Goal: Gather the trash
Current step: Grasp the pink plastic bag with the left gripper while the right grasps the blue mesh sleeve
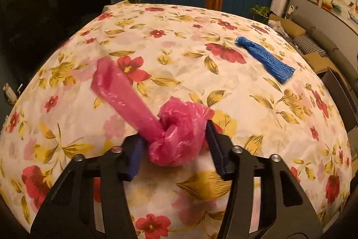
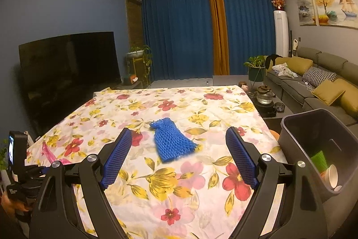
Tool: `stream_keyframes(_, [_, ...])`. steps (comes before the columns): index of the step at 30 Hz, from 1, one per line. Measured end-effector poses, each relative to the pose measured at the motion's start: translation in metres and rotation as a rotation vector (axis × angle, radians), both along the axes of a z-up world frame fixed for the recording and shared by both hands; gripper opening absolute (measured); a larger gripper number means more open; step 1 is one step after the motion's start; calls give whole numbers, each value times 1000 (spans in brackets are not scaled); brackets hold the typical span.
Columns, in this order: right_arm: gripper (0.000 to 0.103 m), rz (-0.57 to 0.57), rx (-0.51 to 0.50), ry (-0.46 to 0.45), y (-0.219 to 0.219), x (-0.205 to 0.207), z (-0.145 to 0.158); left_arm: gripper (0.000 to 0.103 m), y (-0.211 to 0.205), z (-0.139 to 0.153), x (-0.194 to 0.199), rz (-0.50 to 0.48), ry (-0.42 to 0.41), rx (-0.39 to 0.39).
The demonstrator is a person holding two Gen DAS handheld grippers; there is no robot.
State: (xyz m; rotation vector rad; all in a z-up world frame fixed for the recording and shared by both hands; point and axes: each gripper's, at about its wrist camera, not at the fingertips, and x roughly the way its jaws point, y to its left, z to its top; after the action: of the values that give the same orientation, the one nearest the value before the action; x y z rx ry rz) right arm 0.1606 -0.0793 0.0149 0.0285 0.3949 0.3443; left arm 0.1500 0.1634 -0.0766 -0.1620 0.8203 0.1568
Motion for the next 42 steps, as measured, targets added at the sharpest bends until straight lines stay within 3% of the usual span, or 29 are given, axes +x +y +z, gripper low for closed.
stream_keyframes(5, [83, 4, -31, 30, 10, 16, -8, 29, -5, 3, 3, -35, -27, 10])
stream_keyframes(8, [83, 2, -47, 52, 18, 32, -16, 28, -10, 17, 5, -39, -72, 12])
stream_keyframes(10, [83, 3, -54, 66, 23, 41, -22, 28, -16, 35, 10, -58, -122, -16])
stream_keyframes(14, [83, -5, -58, 129, 35, 71, -41, 28, -40, 78, 26, -68, -263, 2])
stream_keyframes(19, [83, -23, -61, 198, 45, 102, -55, 29, -59, 96, 54, -29, -362, 18])
stream_keyframes(27, [81, 3, -134, 303, 70, 145, -78, 29, -48, 72, 79, 51, -342, 41])
stream_keyframes(32, [81, 12, -193, 334, 90, 160, -85, 29, -37, 64, 75, 81, -328, 28])
stream_keyframes(39, [71, 40, -255, 430, 103, 173, -100, 29, -33, 63, 71, 86, -341, 23])
stream_keyframes(42, [59, 44, -281, 448, 108, 175, -104, 29, -33, 62, 69, 89, -340, 17])
